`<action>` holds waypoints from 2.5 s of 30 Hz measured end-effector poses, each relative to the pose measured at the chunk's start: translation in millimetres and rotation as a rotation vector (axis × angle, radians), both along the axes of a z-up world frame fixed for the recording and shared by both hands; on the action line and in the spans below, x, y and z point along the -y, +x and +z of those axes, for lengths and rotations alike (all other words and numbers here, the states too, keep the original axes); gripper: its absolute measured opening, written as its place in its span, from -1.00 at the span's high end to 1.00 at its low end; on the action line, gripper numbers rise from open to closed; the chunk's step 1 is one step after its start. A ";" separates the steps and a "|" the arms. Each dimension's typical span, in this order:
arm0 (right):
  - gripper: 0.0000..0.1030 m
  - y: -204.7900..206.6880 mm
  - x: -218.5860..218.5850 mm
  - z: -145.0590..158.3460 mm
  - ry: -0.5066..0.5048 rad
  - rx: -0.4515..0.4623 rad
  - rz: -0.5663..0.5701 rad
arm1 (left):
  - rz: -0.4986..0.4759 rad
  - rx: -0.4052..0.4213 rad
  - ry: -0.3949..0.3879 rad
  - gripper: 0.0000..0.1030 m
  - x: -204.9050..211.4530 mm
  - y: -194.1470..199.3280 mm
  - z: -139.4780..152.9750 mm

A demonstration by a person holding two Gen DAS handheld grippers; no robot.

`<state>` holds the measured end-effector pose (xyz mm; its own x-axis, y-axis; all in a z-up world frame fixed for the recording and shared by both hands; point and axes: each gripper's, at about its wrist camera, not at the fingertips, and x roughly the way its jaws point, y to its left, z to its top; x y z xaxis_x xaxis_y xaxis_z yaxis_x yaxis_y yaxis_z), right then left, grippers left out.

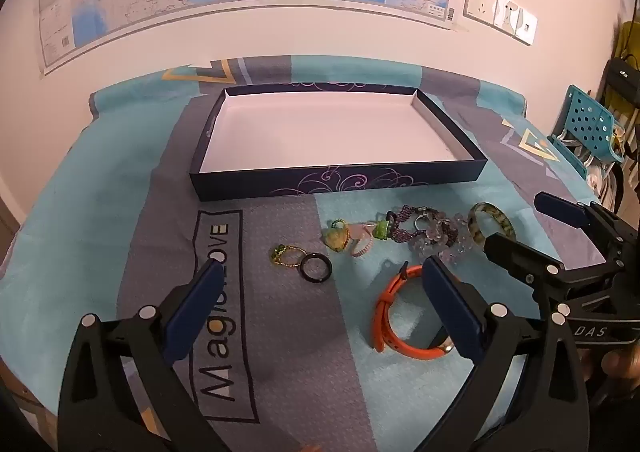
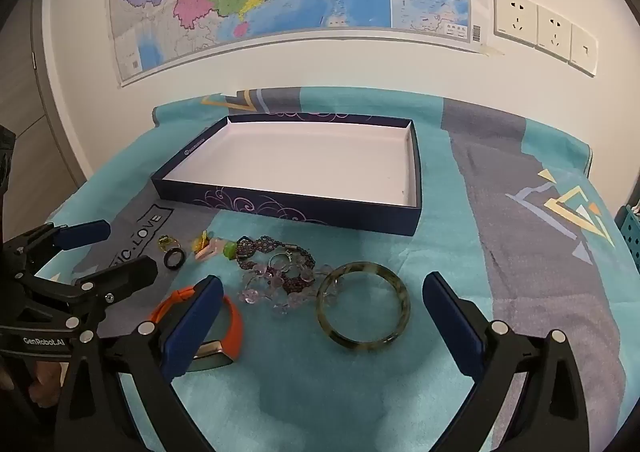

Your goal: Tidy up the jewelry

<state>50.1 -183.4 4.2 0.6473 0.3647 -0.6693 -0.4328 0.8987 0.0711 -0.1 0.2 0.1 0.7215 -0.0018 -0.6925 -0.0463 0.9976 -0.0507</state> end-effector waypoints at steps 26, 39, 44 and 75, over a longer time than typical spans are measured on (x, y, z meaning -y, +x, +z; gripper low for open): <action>-0.88 -4.5 0.6 -1.1 0.014 -0.001 0.008 | -0.006 -0.007 -0.020 -0.89 0.1 -1.0 -1.1; -0.88 -2.5 -0.7 -5.8 0.018 -0.012 0.007 | -0.006 -0.012 -0.019 -0.89 0.0 0.7 -5.4; -0.88 -3.0 -1.3 -6.3 0.018 -0.012 0.005 | -0.005 -0.012 -0.020 -0.89 -0.2 0.7 -6.0; -0.88 -2.0 -1.1 -6.8 0.022 -0.023 0.007 | -0.015 -0.017 -0.021 -0.89 2.8 0.7 -9.7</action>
<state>48.1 -182.3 -2.6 0.6297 0.3835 -0.6756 -0.4369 0.8939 0.1003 0.6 -2.6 -9.6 0.7093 -0.0275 -0.7044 -0.0321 0.9969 -0.0712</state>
